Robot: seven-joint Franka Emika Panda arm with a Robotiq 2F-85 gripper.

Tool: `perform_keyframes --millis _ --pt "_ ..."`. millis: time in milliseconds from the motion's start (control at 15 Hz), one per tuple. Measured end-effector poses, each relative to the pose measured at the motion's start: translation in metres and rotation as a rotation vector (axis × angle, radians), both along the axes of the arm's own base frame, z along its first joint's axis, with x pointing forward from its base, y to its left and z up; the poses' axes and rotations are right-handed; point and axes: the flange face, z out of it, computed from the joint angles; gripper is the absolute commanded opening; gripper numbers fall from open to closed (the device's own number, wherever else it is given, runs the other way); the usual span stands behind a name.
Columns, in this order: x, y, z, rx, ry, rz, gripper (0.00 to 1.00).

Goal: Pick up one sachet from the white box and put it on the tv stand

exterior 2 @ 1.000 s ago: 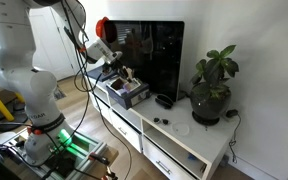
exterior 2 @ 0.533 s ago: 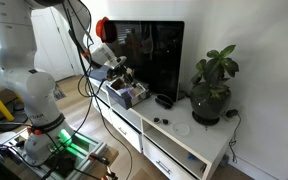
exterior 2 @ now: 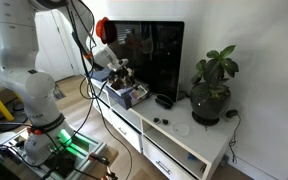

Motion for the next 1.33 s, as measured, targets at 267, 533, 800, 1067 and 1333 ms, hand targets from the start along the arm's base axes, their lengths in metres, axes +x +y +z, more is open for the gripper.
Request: perform_keyframes --millis 267,533,800,1067,1333 --pt "0.002 -0.042 -0.034 -0.016 0.035 0.019 0.00" --pt "0.011 -0.075 -0.067 0.001 0.041 0.080 0.00" --pt "0.024 -0.091 -0.093 0.079 0.016 0.120 0.00" --pt "0.040 -0.104 -0.117 0.129 -0.025 0.114 0.00" --pt "0.056 -0.105 -0.138 0.171 -0.051 0.135 0.08"
